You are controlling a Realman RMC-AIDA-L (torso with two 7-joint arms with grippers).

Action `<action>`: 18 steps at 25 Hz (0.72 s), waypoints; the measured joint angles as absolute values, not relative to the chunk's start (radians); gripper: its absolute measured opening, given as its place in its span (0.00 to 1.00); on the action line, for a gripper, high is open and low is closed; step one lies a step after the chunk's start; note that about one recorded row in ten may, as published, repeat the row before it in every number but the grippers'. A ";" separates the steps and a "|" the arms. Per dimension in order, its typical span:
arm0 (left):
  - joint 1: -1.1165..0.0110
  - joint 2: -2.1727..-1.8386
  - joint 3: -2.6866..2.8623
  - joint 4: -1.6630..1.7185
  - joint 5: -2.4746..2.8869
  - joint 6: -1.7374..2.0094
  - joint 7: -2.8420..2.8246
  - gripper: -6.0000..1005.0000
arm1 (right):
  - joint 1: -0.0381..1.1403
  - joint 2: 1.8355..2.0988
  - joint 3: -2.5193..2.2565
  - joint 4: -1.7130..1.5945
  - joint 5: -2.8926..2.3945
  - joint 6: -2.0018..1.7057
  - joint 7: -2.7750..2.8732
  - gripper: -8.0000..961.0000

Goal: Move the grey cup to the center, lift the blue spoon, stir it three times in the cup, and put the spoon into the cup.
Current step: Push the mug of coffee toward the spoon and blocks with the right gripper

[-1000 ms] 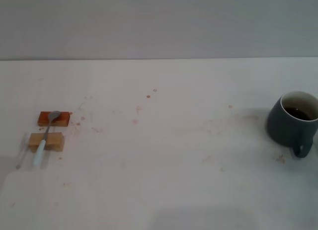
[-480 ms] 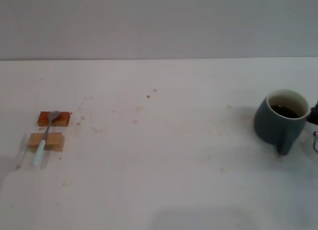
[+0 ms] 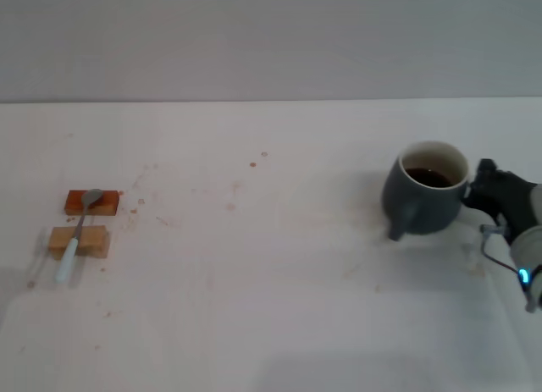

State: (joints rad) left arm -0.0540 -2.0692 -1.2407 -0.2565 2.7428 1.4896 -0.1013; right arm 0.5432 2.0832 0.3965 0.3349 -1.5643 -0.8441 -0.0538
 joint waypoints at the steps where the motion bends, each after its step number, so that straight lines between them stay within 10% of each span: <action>1: -0.054 -2.069 -1.240 -0.257 2.743 1.490 -0.101 0.81 | 0.546 2.084 0.396 0.343 -1.574 -0.840 -0.054 0.01; 18: -0.048 -2.069 -1.238 -0.253 2.743 1.490 -0.101 0.80 | 0.566 2.085 0.396 0.435 -1.686 -0.781 -0.054 0.01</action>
State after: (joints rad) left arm -0.0484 -2.0692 -1.2378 -0.2531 2.7428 1.4895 -0.1013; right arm 0.5659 2.0847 0.3957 0.4348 -1.6860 -0.7811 -0.0535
